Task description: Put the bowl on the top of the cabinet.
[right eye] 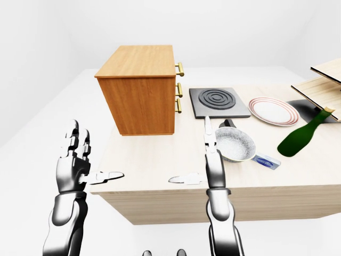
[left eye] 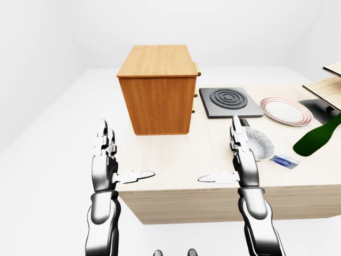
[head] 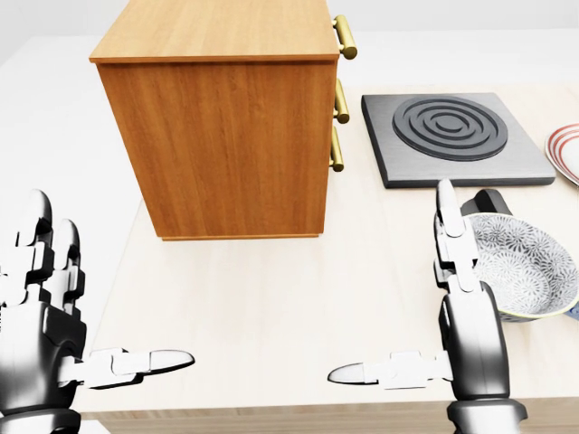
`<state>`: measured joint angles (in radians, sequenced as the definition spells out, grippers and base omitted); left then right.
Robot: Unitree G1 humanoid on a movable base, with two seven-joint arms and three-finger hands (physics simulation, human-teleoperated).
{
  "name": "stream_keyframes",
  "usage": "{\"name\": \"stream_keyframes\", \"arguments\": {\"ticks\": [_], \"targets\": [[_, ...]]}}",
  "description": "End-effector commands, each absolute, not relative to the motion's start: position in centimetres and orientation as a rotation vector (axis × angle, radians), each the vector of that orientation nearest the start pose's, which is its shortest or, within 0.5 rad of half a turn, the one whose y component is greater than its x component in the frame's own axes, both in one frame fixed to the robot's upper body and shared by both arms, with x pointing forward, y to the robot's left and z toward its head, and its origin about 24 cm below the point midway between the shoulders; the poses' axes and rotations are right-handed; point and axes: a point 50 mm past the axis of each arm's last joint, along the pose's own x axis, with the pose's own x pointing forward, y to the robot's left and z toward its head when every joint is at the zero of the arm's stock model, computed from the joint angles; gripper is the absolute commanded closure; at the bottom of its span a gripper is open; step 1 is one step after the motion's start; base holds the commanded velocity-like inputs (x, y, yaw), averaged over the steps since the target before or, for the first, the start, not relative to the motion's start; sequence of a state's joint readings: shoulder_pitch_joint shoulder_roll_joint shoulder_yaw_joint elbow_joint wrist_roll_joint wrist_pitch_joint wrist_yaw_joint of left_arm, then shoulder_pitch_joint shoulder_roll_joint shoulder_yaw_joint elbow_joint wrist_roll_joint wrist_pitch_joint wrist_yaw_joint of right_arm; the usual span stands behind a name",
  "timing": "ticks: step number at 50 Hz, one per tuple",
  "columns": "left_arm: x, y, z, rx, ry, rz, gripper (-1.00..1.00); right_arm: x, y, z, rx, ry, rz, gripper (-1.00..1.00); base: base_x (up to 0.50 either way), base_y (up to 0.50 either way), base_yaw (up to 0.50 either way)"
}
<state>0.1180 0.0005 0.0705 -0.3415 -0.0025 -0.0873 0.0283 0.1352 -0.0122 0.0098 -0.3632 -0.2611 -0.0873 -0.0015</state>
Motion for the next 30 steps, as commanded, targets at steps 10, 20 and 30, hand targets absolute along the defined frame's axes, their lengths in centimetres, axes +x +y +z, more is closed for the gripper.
{"name": "stream_keyframes", "arguments": {"ticks": [10, 20, 30], "targets": [[22.31, 17.21, 10.05, 0.02, -0.308, 0.115, -1.0, 22.31, -15.28, 9.94, -0.279, -0.3, -0.03, -1.0, 0.0, 0.0, 0.0], [22.34, 17.16, 10.07, 0.019, -0.309, 0.11, -1.0, 22.35, -15.23, 9.92, -0.28, -0.299, -0.028, -1.0, 0.0, 0.0, 0.0], [22.3, 17.05, 10.01, 0.02, -0.306, 0.101, -1.0, 22.19, -15.21, 10.1, -0.281, -0.306, -0.026, -1.0, 0.1, 0.04, 0.0]]}}
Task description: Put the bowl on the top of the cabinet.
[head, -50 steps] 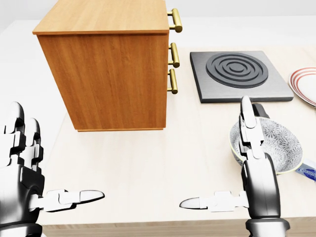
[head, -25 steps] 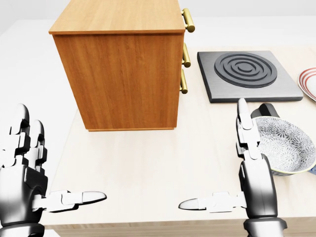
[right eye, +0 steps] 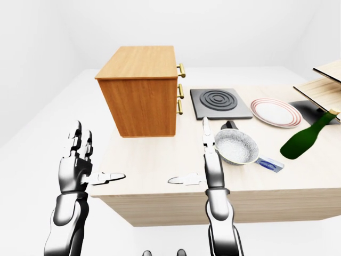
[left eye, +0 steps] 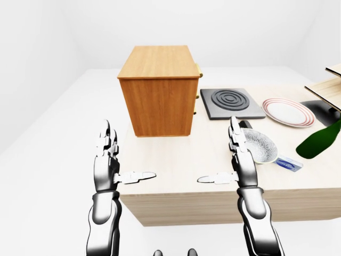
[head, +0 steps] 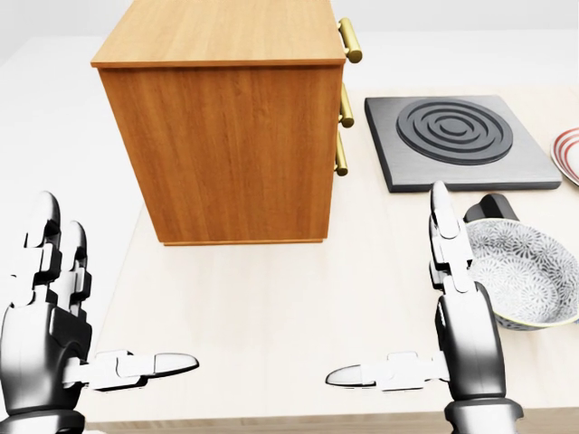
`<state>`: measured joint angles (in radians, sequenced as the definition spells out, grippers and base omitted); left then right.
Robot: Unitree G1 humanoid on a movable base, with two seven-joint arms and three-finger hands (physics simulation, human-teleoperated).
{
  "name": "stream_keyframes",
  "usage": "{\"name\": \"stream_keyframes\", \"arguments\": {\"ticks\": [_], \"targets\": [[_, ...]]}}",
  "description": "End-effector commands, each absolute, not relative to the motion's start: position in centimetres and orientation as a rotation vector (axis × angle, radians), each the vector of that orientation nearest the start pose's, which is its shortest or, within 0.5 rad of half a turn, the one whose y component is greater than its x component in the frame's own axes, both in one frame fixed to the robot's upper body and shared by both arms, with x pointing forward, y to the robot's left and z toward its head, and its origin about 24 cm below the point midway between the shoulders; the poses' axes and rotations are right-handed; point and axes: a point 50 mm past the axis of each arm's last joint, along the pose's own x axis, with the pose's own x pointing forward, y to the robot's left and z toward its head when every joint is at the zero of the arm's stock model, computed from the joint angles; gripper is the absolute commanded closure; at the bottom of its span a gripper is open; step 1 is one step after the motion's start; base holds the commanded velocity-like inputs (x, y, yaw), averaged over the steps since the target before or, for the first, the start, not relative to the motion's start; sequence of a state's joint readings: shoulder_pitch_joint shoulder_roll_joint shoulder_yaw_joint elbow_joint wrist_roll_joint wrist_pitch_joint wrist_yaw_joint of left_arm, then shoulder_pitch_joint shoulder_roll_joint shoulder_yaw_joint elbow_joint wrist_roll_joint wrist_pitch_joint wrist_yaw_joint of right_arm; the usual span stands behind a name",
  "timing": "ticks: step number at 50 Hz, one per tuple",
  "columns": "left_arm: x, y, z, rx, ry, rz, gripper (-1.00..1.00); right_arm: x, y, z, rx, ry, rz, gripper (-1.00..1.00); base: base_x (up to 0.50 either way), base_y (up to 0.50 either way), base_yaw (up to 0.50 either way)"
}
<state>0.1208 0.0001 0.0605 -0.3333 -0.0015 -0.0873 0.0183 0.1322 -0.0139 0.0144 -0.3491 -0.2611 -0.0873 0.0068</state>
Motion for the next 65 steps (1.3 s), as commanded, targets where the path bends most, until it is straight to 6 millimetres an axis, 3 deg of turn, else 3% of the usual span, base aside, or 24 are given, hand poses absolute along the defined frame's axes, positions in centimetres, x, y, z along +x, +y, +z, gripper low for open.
{"name": "stream_keyframes", "arguments": {"ticks": [1, 65], "targets": [[22.36, 17.06, 9.9, 0.02, -0.302, 0.102, -1.0, 22.2, -15.22, 10.1, -0.281, -0.306, -0.027, -1.0, 0.16, 0.07, 0.0], [22.45, 16.98, 9.77, 0.022, -0.296, 0.094, -1.0, 22.25, -15.21, 10.07, -0.277, -0.305, -0.025, -1.0, 0.16, 0.12, 0.0]]}}
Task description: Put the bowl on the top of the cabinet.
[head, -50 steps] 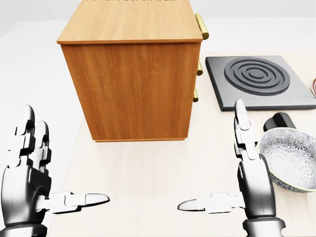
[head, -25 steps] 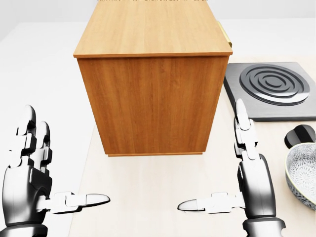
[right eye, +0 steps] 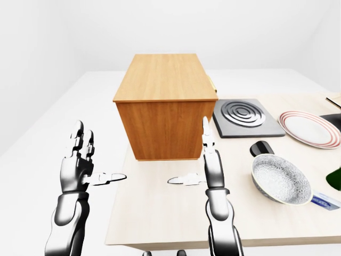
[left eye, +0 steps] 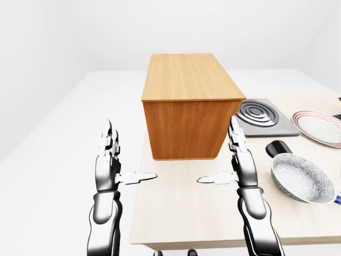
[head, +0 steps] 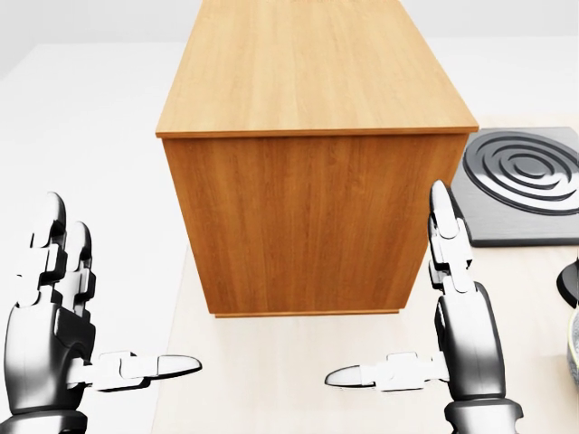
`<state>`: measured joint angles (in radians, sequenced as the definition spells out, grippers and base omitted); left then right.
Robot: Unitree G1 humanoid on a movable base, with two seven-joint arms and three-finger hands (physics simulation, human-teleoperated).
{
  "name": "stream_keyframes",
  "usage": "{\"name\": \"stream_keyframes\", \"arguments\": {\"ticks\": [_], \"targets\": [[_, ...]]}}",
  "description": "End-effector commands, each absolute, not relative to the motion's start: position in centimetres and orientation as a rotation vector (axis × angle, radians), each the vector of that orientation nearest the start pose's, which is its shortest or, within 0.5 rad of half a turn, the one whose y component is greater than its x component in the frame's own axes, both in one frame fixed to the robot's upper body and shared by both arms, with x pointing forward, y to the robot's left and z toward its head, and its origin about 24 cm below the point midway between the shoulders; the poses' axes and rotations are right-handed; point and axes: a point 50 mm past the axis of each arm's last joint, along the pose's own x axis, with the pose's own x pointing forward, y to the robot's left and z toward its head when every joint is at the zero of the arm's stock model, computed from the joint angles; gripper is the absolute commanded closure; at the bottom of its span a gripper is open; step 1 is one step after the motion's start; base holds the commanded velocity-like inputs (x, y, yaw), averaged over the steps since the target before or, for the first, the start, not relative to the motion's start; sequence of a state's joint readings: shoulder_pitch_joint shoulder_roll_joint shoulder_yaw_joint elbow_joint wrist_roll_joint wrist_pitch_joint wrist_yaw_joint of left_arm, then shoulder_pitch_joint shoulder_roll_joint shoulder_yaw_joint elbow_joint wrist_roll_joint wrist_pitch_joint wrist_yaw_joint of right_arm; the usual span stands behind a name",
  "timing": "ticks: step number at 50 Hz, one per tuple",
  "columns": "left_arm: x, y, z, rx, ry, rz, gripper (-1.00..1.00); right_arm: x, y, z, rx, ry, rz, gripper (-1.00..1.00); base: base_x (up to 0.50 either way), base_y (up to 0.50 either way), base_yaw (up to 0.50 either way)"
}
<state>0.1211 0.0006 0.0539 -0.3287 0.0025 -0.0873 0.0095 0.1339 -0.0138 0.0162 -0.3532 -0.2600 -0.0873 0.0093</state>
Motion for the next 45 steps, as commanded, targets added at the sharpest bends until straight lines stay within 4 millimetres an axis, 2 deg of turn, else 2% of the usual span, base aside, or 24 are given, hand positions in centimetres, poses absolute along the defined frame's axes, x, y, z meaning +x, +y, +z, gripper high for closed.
{"name": "stream_keyframes", "arguments": {"ticks": [1, 18, 31, 34, 39, 42, 43, 45], "targets": [[22.4, 17.0, 9.8, 0.022, -0.296, 0.094, -1.0, 22.2, -15.2, 10.1, -0.277, -0.305, -0.025, -1.0, 0.16, 0.1, 0.0], [22.3, 16.8, 10.1, 0.016, -0.309, 0.083, -1.0, 22.3, -15.2, 9.9, -0.27, -0.3, -0.02, -1.0, 0.03, 0.02, 0.0], [22.5, 16.9, 9.5, 0.018, -0.284, 0.088, -1.0, 22.4, -15.3, 10.2, -0.281, -0.311, -0.031, -1.0, 0.0, 0.0, 0.0], [22.6, 16.9, 9.4, 0.014, -0.28, 0.088, -1.0, 22.3, -15.5, 10.8, -0.336, -0.335, -0.055, -1.0, 0.0, 0.0, 0.0], [22.5, 16.8, 9.5, 0.014, -0.284, 0.085, -1.0, 21.8, -16.3, 12.9, -0.423, -0.419, -0.087, -1.0, 0.0, 0.0, 0.0], [22.5, 16.9, 9.4, 0.016, -0.281, 0.088, -1.0, 21.7, -16.5, 13.4, -0.436, -0.435, -0.095, -1.0, 0.0, 0.0, 0.0], [22.5, 16.9, 9.5, 0.016, -0.283, 0.089, -1.0, 21.6, -17.0, 14.3, -0.449, -0.472, -0.103, -1.0, 0.0, 0.0, 0.0], [22.5, 16.9, 9.3, 0.017, -0.276, 0.088, -1.0, 21.7, -17.6, 15.1, -0.457, -0.499, -0.114, -1.0, 0.0, 0.0, 0.0]]}}
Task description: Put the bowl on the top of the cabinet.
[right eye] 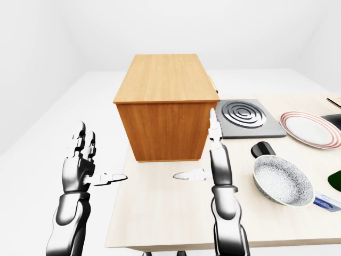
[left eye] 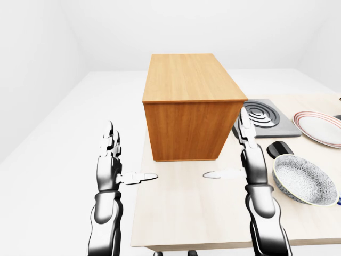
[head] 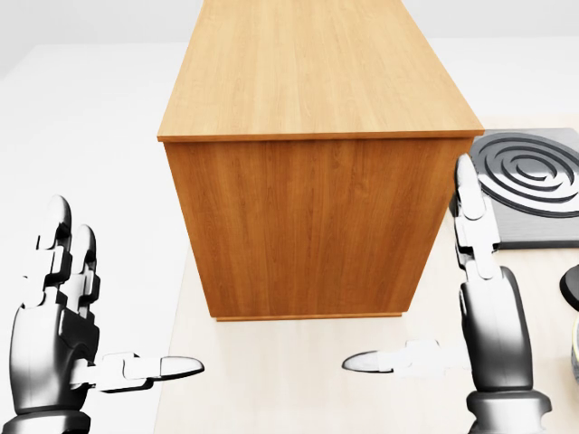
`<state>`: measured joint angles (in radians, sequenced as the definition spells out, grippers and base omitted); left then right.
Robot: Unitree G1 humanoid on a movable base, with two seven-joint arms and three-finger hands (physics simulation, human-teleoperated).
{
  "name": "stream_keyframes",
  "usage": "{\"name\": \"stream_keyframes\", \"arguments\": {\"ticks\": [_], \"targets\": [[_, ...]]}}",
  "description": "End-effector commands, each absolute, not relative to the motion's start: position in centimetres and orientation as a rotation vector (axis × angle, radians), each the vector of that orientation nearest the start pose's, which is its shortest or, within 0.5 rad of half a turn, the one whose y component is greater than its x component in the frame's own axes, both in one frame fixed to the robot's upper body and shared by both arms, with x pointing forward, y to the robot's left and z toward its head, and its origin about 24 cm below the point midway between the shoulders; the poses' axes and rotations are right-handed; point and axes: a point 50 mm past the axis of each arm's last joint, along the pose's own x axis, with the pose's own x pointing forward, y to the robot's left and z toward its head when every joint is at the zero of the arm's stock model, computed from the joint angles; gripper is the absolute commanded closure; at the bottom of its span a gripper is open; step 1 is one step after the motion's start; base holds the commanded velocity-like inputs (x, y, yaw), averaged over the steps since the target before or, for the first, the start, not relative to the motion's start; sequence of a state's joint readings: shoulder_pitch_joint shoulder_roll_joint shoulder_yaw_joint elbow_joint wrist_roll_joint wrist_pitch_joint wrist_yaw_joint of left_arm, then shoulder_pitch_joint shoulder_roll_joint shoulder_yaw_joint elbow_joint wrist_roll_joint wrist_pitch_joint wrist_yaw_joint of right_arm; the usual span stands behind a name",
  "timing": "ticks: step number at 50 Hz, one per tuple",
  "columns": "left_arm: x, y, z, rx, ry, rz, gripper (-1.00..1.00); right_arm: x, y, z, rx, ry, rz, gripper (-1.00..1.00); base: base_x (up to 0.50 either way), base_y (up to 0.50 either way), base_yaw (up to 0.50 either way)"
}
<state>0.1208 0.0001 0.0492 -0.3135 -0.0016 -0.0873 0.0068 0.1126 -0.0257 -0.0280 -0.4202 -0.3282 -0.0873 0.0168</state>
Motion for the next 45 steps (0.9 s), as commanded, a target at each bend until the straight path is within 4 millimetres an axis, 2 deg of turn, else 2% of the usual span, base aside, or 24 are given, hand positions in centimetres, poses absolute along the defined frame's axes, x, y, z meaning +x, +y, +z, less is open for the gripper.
{"name": "stream_keyframes", "arguments": {"ticks": [1, 4, 11, 16, 24, 39, 45], "targets": [[22.5, 16.9, 9.2, 0.017, -0.273, 0.088, -1.0, 21.6, -17.7, 15.4, -0.463, -0.509, -0.112, -1.0, 0.0, 0.0, 0.0], [22.5, 16.9, 9.3, 0.02, -0.277, 0.091, -1.0, 21.8, -19.0, 16.1, -0.517, -0.513, -0.123, -1.0, 0.0, 0.0, 0.0], [22.5, 16.9, 9.3, 0.018, -0.275, 0.098, -1.0, 22.2, -21.9, 15.4, -0.637, -0.396, -0.149, -1.0, 0.0, 0.0, 0.0], [22.4, 16.9, 9.3, 0.015, -0.276, 0.096, -1.0, 22.0, -23.4, 15.4, -0.707, -0.342, -0.163, -1.0, 0.0, 0.0, 0.0], [22.4, 16.7, 9.2, 0.011, -0.271, 0.085, -1.0, 22.0, -26.1, 14.3, -0.831, -0.179, -0.158, -1.0, 0.0, 0.0, 0.0], [22.5, 16.7, 9.2, 0.008, -0.271, 0.082, -1.0, 21.2, -27.7, 14.0, -0.956, -0.013, -0.11, -1.0, 0.0, 0.0, 0.0], [22.6, 16.7, 9.1, 0.006, -0.267, 0.082, -1.0, 21.1, -28.9, 13.4, -0.995, 0.062, -0.11, -1.0, 0.0, 0.0, 0.0]]}}
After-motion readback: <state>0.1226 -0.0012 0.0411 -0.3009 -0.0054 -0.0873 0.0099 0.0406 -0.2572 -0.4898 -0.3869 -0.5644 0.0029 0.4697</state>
